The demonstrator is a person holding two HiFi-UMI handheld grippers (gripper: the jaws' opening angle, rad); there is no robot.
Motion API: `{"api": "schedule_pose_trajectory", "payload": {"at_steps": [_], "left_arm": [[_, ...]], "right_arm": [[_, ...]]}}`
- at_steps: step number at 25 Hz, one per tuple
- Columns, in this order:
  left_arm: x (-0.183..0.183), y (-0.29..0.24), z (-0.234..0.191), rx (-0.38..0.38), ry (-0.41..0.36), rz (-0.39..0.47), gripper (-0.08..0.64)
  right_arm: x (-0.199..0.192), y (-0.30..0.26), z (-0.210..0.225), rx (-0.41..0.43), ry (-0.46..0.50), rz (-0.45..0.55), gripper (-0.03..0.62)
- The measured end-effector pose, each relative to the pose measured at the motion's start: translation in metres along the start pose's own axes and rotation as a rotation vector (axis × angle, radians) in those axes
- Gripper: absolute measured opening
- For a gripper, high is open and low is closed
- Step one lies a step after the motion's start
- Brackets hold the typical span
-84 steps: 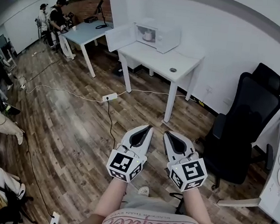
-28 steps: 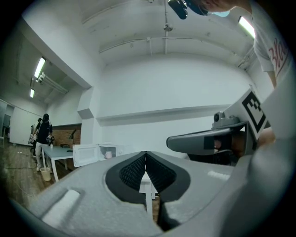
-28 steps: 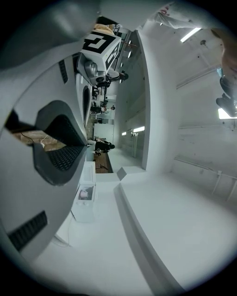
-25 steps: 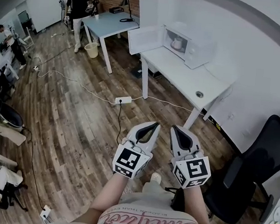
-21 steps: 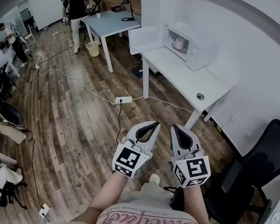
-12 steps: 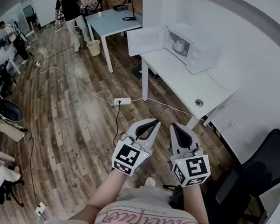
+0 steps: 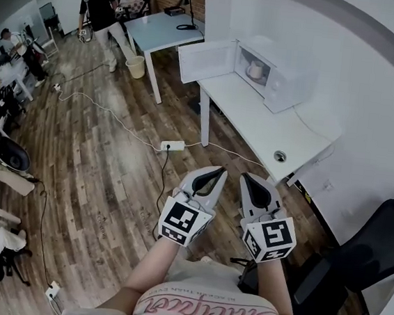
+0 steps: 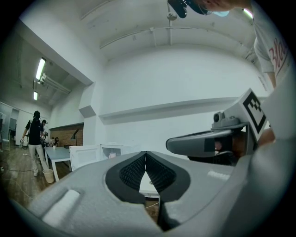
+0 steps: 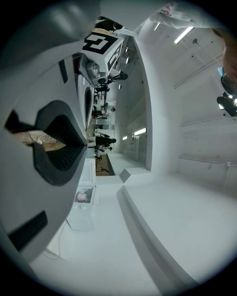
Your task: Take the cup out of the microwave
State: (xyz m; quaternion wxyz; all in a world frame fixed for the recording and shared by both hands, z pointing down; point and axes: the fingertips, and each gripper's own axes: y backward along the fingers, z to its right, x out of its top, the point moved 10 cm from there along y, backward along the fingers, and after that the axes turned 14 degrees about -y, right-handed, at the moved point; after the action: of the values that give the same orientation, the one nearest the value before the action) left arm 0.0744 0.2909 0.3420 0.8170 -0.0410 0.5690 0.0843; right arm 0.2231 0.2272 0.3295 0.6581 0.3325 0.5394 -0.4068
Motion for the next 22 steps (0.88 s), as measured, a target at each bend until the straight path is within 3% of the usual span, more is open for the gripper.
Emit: {"api": "schedule_pose_trajectory", "payload": {"at_steps": [22], "left_arm": [[-0.023,-0.033,-0.019,0.016,0.015,-0.016,0.005]], "right_arm": [[-0.006,-0.029,0.033,-0.012,-0.024,0.006,0.011]]}}
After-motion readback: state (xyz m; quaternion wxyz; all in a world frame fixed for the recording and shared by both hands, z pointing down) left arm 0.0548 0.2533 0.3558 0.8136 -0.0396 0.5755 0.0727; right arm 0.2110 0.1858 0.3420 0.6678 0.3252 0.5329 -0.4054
